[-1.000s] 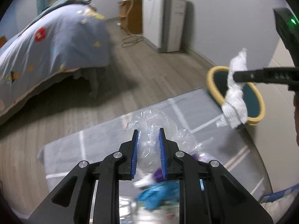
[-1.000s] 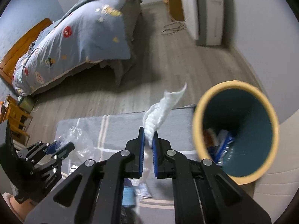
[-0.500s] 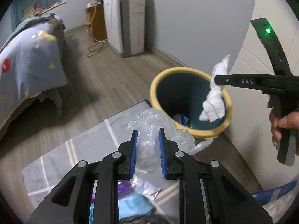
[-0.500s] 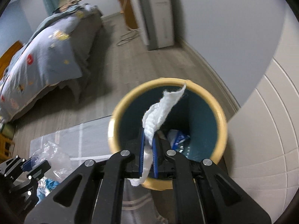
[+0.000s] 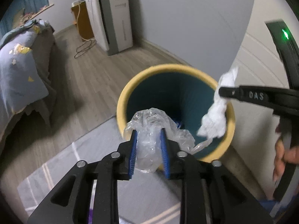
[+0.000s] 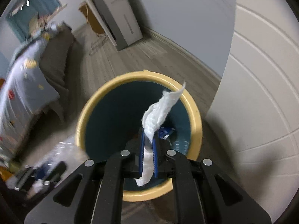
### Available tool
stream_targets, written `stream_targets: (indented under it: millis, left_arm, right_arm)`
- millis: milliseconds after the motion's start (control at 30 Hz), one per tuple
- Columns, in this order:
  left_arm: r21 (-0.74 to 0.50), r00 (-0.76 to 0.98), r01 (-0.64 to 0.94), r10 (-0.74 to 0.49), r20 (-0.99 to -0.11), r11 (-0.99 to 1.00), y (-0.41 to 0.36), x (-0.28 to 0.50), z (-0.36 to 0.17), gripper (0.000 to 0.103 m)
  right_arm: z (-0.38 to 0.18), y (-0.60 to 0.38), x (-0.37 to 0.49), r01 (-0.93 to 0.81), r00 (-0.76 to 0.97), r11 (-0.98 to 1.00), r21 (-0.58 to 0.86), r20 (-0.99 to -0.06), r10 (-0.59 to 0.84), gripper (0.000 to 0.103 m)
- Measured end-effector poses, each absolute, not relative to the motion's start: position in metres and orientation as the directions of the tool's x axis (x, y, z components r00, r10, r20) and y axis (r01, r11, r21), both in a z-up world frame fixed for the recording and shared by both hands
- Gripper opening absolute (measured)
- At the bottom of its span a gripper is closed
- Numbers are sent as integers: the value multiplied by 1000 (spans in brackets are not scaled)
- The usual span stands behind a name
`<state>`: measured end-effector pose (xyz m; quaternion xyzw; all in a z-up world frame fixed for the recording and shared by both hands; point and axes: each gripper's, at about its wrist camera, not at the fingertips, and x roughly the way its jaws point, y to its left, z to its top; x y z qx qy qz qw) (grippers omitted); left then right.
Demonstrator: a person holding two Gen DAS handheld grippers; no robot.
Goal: Collect trash
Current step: 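Carry both items to the wastebasket and open both tools to drop them, then move both tools back over the remaining trash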
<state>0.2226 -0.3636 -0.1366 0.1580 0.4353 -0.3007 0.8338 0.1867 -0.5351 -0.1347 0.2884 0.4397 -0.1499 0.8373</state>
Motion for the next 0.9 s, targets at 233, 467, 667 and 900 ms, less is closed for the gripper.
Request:
stream_targets:
  millis: [233,467,667,900]
  left_arm:
    - [-2,474,606,-363,-802,795,-355,223,-136,82]
    - [8,532,573,-365,-764,819,-313,208,-111,91]
    - [24,590,503,-323,-740,864,-247,185,-76,93]
    - [100,670,402,-218,-710,910,-162,144,-46,95]
  right_arm:
    - [-136,-534,187,511,584,778,366,-812,-2,69]
    - [-121,-515,195,467,581,834,293,-813,-39,93]
    - [-100,-493,193,437,591,863,255,-804,-62,93]
    - [-33,-434,175,344,711,917,203,-694,-113,97]
